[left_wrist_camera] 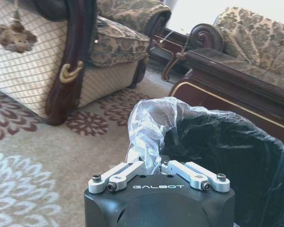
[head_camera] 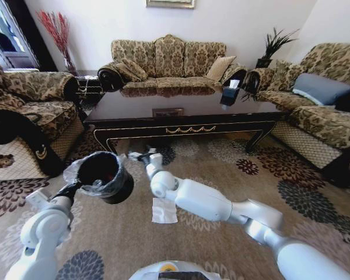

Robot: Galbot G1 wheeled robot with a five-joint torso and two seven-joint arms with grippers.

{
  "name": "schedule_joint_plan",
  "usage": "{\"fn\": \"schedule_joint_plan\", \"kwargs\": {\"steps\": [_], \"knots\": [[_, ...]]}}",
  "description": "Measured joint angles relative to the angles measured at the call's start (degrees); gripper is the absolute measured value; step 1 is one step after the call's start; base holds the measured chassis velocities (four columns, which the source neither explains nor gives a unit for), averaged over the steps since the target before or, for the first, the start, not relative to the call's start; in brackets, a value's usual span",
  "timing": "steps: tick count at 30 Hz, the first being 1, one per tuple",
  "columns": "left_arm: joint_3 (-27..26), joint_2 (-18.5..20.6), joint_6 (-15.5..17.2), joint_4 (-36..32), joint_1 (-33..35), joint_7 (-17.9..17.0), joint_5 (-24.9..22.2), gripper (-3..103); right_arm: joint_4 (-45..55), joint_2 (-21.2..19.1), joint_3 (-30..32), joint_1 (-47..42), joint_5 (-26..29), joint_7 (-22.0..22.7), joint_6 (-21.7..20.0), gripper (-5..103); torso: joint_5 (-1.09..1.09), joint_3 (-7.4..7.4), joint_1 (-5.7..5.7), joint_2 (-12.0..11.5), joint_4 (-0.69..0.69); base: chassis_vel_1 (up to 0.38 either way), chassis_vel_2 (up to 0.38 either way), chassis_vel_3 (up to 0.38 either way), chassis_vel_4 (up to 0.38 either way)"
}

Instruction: Move to the front of the table and pick up the trash from the floor, then place it into the trash bin.

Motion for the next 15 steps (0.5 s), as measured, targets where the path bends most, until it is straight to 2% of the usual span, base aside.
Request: {"fn": "schedule_joint_plan", "kwargs": {"steps": [3, 4, 8, 12, 15], "knots": [[-1.12, 0.06, -0.05, 0.27, 0.17, 0.03, -0.48, 3, -2.18, -1.01, 2.66, -5.14, 4.04, 4.16, -5.07, 100, 0.00, 0.00, 0.00, 0.00, -0.01, 0.000, 0.000, 0.000, 0.000], [-1.12, 0.06, -0.05, 0.27, 0.17, 0.03, -0.48, 3, -2.18, -1.01, 2.66, -5.14, 4.04, 4.16, -5.07, 100, 0.00, 0.00, 0.00, 0.00, -0.01, 0.000, 0.000, 0.000, 0.000], [-1.76, 0.10, -0.05, -0.41, -0.03, -0.05, -1.17, 3, -4.35, -1.71, 2.83, -11.20, 4.71, 6.47, -10.51, 100, 0.00, 0.00, 0.00, 0.00, -0.02, 0.000, 0.000, 0.000, 0.000], [-2.22, 0.11, 0.09, -1.48, -0.01, -0.28, -1.51, 3, -6.30, -0.79, 1.52, -15.62, 4.68, 8.60, -12.90, 100, 0.01, 0.00, 0.00, 0.00, -0.02, 0.000, 0.000, 0.000, 0.000], [-2.33, 0.04, 0.17, -1.94, 0.24, -0.29, -1.56, 3, -7.74, -0.08, 0.50, -17.07, 3.80, 8.89, -12.95, 100, 0.01, 0.00, 0.00, 0.00, 0.00, 0.000, 0.000, 0.000, 0.000]]}}
